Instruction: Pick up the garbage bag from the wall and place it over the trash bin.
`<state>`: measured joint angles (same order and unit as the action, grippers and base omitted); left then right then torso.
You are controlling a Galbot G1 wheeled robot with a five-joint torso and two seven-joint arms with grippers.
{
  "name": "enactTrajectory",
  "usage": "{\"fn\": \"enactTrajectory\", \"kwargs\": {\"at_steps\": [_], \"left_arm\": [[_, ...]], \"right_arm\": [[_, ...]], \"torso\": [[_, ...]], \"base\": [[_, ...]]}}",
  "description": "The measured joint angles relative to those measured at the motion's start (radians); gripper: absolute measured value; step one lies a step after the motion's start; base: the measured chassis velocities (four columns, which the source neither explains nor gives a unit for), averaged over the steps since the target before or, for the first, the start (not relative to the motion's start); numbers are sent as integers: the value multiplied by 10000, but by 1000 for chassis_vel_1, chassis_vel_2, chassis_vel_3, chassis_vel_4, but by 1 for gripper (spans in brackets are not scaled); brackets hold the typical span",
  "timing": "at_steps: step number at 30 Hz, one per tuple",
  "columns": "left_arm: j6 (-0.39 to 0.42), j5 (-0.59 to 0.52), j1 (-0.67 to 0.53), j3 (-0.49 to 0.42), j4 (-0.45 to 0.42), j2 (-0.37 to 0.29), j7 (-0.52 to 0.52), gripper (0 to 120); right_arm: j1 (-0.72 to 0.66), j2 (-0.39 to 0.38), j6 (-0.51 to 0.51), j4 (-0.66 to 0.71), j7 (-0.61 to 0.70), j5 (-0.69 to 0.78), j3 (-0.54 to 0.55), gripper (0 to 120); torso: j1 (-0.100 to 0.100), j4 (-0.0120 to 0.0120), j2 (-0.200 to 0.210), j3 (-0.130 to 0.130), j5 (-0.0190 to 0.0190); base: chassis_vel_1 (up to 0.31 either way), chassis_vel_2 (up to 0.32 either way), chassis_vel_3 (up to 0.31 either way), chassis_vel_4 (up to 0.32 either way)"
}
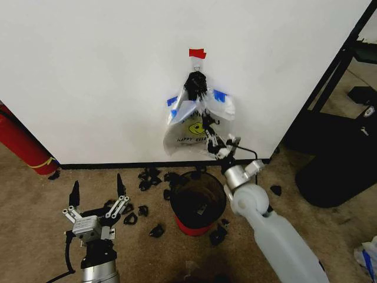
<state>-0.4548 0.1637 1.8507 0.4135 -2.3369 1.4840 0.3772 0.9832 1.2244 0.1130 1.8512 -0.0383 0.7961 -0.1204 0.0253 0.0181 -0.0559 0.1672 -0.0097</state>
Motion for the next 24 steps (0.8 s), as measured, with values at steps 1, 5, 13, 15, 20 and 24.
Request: {"fn": "enactTrajectory", "kwargs": {"at_steps": [1, 5, 13, 15, 20, 24], "left_arm": [[4, -26, -32, -7, 24, -24, -5, 100], [27, -109, -95, -27, 81, -49, -16, 100], [35, -175, -124, -100, 124, -132, -26, 100], [35, -193, -143, -100, 131, -145, -27, 100], [37, -224, -174, -145, 134, -152, -30, 100], [37, -314, -239, -162, 188, -232, -33, 100]], "right_arm": [[207, -32, 23, 130, -37, -116, -61, 0], [702, -135, 97, 461, -138, -492, -232, 0], [2297, -275, 440, 1260, -614, -1789, -854, 0], [2769, -258, 571, 1389, -756, -2042, -1060, 0], [3982, -42, 1082, 1624, -1081, -3008, -1486, 0], [4975, 353, 1638, 1845, -1265, -3909, -1768, 0]], "torso": [[0, 0, 0, 0, 0], [0, 0, 0, 0, 0], [0, 0, 0, 0, 0], [0, 0, 0, 0, 0], [0, -1, -1, 0, 0], [0, 0, 0, 0, 0]], "base": [[0, 0, 0, 0], [0, 0, 0, 0], [0, 0, 0, 0], [0, 0, 0, 0], [0, 0, 0, 0], [0, 0, 0, 0]]}}
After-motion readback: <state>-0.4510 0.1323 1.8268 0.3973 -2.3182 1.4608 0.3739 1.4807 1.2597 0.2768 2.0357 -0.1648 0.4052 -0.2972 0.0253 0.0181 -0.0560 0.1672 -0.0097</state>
